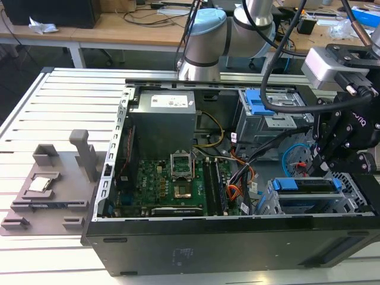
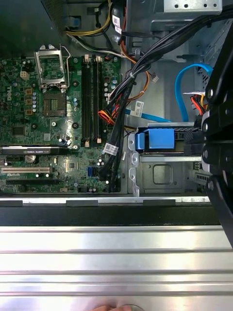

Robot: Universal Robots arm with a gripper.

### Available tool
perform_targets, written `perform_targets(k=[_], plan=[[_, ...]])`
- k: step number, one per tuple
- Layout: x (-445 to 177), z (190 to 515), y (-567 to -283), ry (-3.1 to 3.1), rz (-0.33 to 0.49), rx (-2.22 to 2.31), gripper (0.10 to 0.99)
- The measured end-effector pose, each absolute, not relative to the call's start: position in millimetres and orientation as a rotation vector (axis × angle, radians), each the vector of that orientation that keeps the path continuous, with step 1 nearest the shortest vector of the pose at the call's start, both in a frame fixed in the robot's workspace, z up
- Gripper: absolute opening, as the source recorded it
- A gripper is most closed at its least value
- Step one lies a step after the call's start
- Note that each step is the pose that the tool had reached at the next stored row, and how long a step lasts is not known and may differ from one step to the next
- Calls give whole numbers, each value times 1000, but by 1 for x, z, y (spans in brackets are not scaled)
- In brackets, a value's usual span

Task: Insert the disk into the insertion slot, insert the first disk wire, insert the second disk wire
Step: 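Insert the first disk wire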

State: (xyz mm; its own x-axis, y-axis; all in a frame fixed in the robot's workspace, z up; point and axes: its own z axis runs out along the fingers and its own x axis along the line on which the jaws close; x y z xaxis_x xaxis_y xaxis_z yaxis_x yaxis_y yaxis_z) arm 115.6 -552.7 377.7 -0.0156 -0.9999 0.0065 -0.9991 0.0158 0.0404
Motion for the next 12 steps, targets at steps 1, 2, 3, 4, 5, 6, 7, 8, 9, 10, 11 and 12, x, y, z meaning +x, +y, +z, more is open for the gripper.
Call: perform_targets(k=[1, 2, 3, 4, 5, 6, 7, 8, 9, 10, 11, 12], plan=[[116, 378, -553, -2215, -38, 2181, 169], [116, 378, -553, -2215, -38, 2181, 235], [116, 378, -553, -2215, -38, 2181, 294], [116, 378, -553, -2215, -38, 2181, 357], [116, 378, -553, -2215, -38, 2181, 420], [116, 378, -553, -2215, -38, 2181, 420], [116, 378, -552, -2215, -38, 2181, 420], [116, 378, -551, -2215, -38, 2181, 420], [116, 378, -549, -2215, -38, 2181, 420], [116, 378, -547, -2215, -38, 2181, 420], [116, 378, -546, -2215, -38, 2181, 420], [116, 378, -544, -2215, -38, 2181, 420]])
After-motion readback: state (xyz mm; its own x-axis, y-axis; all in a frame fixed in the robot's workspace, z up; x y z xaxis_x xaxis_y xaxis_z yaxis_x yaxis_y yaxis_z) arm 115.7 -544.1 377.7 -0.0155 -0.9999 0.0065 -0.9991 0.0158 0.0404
